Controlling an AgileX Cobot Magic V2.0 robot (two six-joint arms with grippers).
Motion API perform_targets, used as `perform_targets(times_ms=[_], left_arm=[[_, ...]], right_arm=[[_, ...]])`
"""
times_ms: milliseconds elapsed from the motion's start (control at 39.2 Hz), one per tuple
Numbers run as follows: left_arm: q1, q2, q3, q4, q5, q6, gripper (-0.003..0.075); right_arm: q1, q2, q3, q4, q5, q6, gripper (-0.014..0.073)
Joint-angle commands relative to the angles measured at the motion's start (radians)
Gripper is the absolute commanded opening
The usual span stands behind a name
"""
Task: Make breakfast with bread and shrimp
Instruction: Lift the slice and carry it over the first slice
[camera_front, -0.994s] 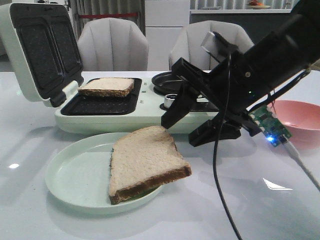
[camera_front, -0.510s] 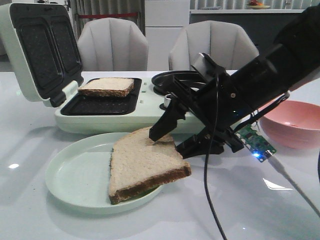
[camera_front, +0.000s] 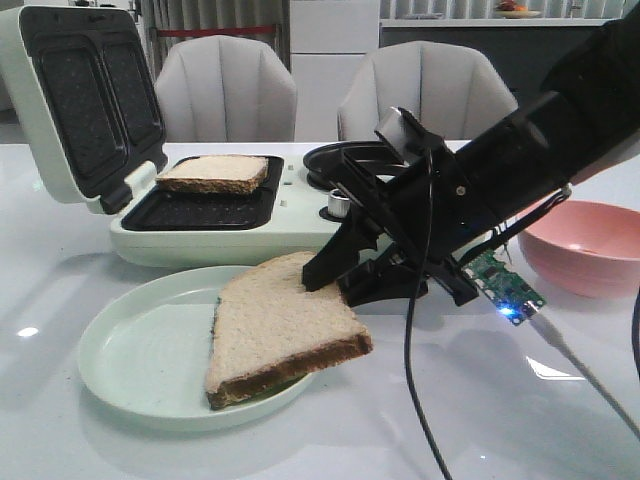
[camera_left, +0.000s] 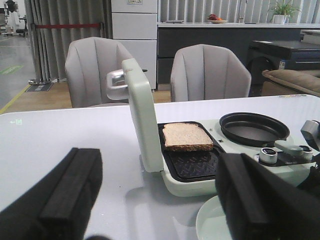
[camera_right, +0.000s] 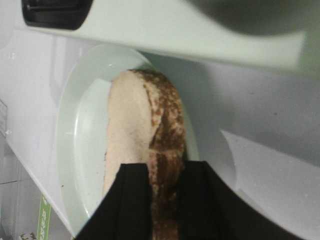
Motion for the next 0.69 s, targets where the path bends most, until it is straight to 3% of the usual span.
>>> perform_targets(times_ms=[0,459,663], left_arm=[[-0.007,0.011,-0.026,-0.009,-0.074,-0.011,0.0532],[-0.007,0.011,-0.026,-0.009,-0.074,-0.011,0.0532],[-0.007,0.011,-0.026,-0.009,-0.074,-0.011,0.0532]], right_arm=[[0.0,-0.05,-0.027,0.032,0.053,-0.032,0.0155],[-0.006,-0.194,-0.03,0.036,0.06,-0.084,0.0156],[-0.003,-0.227,-0.067,0.098,0.144,-0.085,0.015]])
